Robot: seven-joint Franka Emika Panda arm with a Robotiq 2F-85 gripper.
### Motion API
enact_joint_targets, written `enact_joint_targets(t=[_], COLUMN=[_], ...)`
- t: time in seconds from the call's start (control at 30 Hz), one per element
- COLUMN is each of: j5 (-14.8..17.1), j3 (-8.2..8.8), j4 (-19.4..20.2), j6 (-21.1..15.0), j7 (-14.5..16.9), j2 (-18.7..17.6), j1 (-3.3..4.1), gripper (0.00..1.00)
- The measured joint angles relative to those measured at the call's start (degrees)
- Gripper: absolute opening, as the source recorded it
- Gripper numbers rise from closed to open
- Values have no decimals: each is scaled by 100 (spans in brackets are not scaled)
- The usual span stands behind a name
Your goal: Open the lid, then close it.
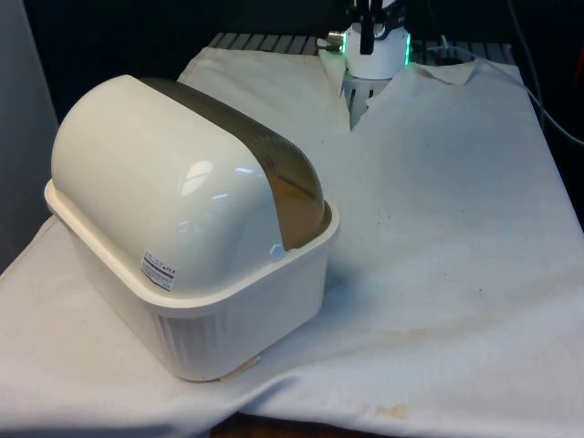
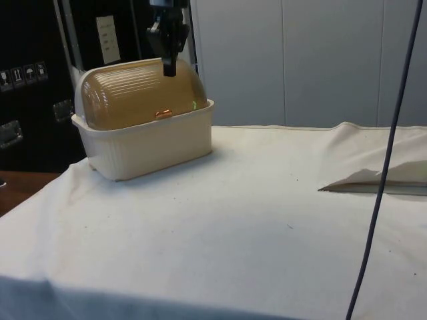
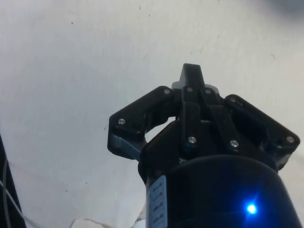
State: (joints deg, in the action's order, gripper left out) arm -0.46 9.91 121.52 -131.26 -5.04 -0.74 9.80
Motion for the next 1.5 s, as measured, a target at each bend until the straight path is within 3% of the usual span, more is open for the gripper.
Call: enact_joint_targets(t=[0.27,0.8,1.5], j5=[0,0,0], j3=[0,6,11], j4=[258,481,567], j6=[-521,-1197,-1725], j7=[-246,-705,-1215], j2=[-97,-390,-544], j1=[0,-11,-23], gripper=[0,0,0])
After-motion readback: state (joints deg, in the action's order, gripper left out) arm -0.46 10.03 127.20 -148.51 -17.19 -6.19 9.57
